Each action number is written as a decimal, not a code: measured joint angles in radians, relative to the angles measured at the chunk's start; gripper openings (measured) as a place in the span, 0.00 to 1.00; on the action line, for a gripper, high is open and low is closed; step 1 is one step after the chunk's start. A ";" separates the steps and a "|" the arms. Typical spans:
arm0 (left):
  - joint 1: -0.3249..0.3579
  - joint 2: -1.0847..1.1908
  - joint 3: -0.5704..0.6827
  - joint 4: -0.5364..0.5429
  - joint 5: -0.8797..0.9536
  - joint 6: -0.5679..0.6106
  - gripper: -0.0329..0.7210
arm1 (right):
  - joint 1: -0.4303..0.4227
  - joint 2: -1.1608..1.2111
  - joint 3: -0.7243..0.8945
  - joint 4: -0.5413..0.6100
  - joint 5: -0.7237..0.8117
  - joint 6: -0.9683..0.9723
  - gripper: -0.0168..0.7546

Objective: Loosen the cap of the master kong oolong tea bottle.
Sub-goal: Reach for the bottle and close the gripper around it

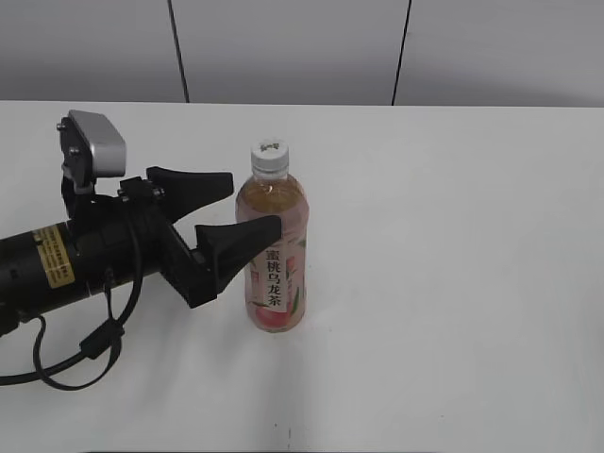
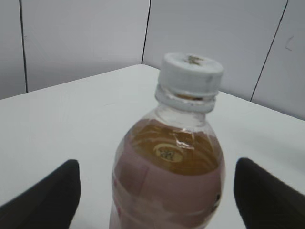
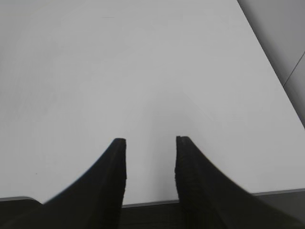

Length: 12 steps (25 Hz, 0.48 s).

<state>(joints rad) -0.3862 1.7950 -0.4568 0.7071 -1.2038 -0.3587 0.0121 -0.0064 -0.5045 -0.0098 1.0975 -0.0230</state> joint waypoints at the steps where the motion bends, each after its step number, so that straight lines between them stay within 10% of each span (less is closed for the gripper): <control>1: 0.000 0.000 0.000 0.000 0.000 0.000 0.83 | 0.000 0.000 0.000 0.000 0.000 0.000 0.37; 12: 0.000 0.000 0.000 0.019 0.000 0.000 0.83 | 0.000 0.000 0.000 0.000 0.000 0.000 0.37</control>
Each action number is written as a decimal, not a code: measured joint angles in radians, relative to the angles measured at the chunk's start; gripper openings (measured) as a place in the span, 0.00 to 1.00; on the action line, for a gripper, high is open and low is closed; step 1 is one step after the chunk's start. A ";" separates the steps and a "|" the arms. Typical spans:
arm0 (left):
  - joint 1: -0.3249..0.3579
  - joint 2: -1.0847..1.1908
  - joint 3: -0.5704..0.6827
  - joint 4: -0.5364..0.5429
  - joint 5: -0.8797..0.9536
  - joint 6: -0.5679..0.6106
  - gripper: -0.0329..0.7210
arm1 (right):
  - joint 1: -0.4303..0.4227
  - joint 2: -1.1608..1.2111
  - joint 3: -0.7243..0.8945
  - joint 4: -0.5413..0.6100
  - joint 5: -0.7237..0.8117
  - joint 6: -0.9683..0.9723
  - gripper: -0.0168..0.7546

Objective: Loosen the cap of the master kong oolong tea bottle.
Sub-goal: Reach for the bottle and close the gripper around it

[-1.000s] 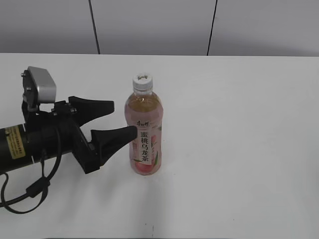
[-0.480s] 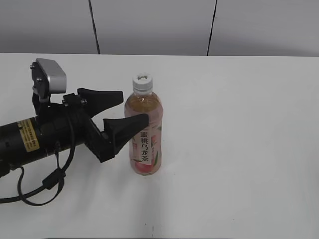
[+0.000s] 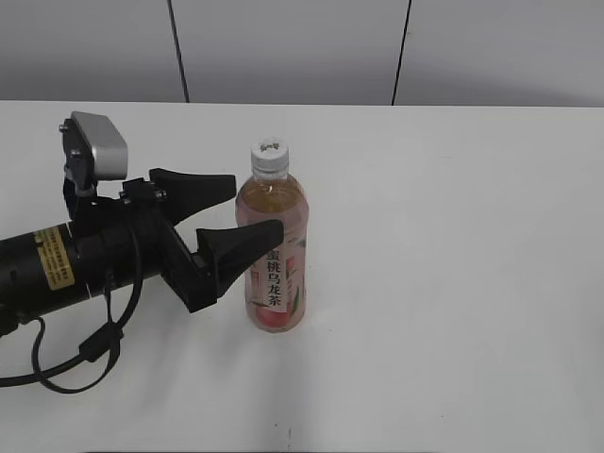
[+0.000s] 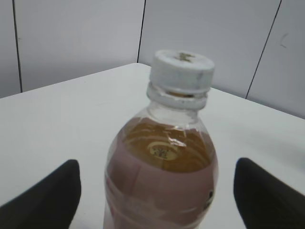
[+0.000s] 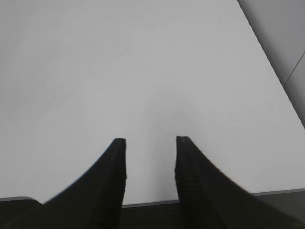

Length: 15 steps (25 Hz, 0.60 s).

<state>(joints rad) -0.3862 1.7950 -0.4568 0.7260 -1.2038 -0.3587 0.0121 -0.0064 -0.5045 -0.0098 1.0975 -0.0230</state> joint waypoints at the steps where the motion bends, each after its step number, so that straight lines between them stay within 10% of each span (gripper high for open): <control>1: 0.000 0.000 0.000 0.001 0.000 0.000 0.83 | 0.000 0.000 0.000 0.000 0.000 0.000 0.37; 15: -0.009 0.012 -0.070 0.067 -0.004 -0.011 0.83 | 0.000 0.000 0.000 0.000 0.000 0.000 0.37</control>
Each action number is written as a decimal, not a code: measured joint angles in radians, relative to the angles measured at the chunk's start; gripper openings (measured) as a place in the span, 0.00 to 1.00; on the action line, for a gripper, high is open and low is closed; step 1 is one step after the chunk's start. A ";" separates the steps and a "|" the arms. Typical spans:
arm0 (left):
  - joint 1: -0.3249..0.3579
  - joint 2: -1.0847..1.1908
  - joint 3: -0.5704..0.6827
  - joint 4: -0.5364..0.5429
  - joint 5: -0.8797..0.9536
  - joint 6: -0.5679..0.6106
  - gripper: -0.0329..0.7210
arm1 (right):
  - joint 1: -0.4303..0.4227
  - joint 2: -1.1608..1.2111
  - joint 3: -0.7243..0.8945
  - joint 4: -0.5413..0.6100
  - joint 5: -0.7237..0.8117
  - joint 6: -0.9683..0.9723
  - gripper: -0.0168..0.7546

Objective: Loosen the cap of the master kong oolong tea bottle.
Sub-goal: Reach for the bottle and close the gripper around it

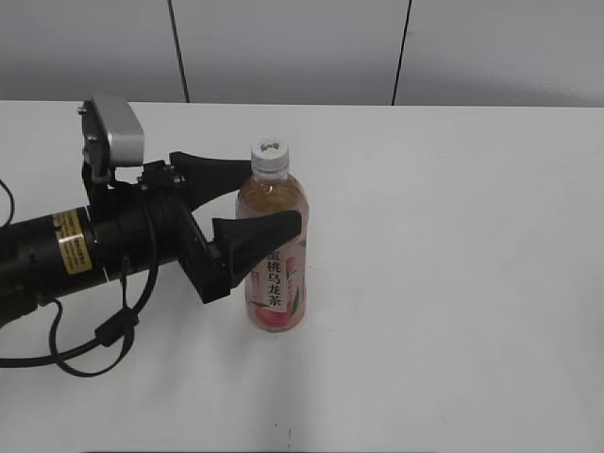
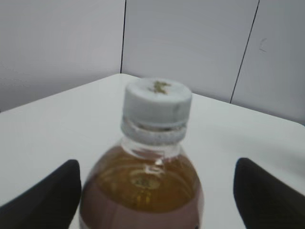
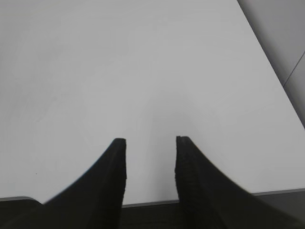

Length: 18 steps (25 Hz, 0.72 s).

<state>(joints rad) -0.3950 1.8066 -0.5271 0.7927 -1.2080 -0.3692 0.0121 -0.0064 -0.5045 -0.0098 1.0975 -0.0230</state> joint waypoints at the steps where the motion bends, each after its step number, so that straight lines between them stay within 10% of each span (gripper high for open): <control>1: -0.007 0.012 0.000 0.000 -0.001 -0.001 0.83 | 0.000 0.000 0.000 0.000 0.000 0.000 0.37; 18: -0.041 0.130 -0.041 -0.060 0.001 0.019 0.82 | 0.000 0.000 0.000 0.000 0.000 0.000 0.37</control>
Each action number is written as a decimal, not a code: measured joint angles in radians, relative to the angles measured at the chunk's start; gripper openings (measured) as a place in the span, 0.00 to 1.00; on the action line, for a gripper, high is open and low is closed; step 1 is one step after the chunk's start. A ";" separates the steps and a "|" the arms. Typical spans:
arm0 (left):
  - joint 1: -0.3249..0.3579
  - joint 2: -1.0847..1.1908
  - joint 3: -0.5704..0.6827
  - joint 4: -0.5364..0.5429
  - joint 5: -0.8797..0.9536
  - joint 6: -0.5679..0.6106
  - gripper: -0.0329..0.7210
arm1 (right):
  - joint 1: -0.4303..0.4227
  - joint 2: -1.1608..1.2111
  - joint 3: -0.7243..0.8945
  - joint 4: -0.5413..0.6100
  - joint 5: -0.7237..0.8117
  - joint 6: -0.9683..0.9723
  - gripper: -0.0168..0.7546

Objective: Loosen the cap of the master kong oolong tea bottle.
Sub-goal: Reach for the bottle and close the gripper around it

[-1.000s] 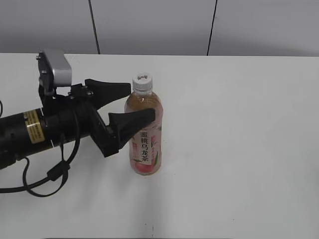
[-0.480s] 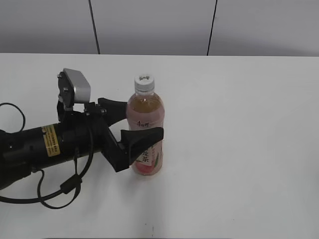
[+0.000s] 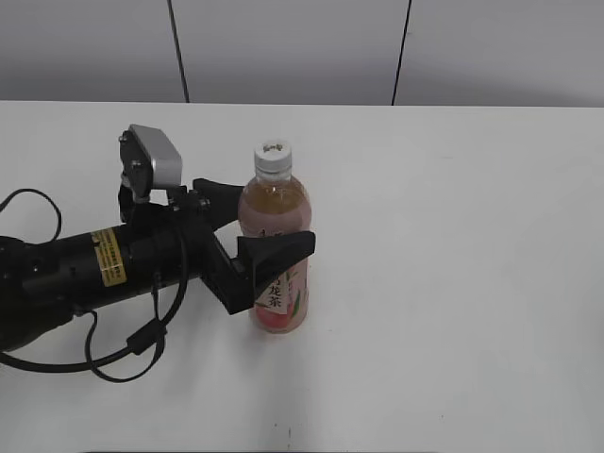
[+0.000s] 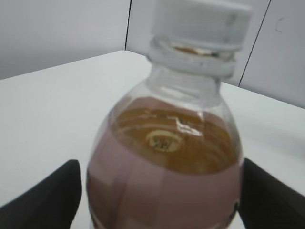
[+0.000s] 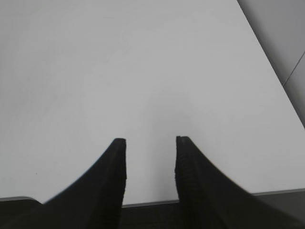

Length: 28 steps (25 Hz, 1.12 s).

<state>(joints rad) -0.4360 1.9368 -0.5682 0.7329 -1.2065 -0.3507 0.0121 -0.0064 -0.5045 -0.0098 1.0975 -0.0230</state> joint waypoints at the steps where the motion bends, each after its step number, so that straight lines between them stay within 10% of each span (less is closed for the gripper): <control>1: 0.000 0.000 -0.004 0.003 0.000 0.000 0.81 | 0.000 0.000 0.000 0.000 0.000 0.000 0.37; 9: 0.000 0.000 -0.008 0.012 -0.001 0.001 0.66 | 0.000 0.000 0.000 0.000 0.000 0.000 0.37; 28: 0.000 0.000 -0.008 0.013 -0.001 0.004 0.66 | 0.000 0.000 0.000 0.000 0.000 0.000 0.37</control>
<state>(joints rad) -0.4360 1.9368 -0.5758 0.7457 -1.2075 -0.3468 0.0121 -0.0064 -0.5045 -0.0098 1.0975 -0.0230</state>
